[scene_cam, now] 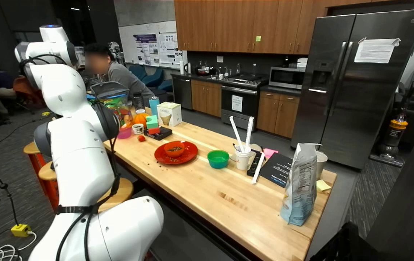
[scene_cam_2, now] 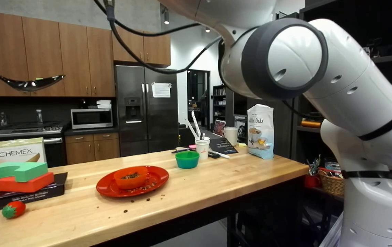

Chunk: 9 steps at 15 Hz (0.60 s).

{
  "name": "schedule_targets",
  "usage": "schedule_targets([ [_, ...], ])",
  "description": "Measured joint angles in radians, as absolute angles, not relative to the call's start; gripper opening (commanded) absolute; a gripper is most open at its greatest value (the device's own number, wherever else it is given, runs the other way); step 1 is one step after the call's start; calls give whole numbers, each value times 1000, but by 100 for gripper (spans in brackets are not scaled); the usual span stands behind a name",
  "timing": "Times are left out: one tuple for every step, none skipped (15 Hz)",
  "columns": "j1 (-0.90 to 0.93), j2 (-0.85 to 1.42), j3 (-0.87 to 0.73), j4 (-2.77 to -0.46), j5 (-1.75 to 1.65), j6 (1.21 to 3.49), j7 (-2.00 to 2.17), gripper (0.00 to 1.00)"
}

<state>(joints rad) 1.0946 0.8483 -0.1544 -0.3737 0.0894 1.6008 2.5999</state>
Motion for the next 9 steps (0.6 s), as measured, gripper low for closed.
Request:
schedule_targets([
  [1092, 849, -164, -377, 90, 1601, 2600, 6],
  [1089, 849, -188, -380, 95, 1601, 2600, 6],
  [1086, 850, -235, -381, 110, 1599, 2600, 6],
  [1085, 849, -300, -381, 133, 1597, 2600, 6],
  [1083, 847, -380, -381, 162, 1592, 2600, 6],
  [1080, 842, -463, -382, 192, 1589, 2600, 6],
  [1078, 835, -546, -387, 223, 1588, 2600, 6],
  [1078, 826, -630, -395, 257, 1588, 2600, 6],
  [1084, 814, -710, -408, 292, 1588, 2599, 6],
])
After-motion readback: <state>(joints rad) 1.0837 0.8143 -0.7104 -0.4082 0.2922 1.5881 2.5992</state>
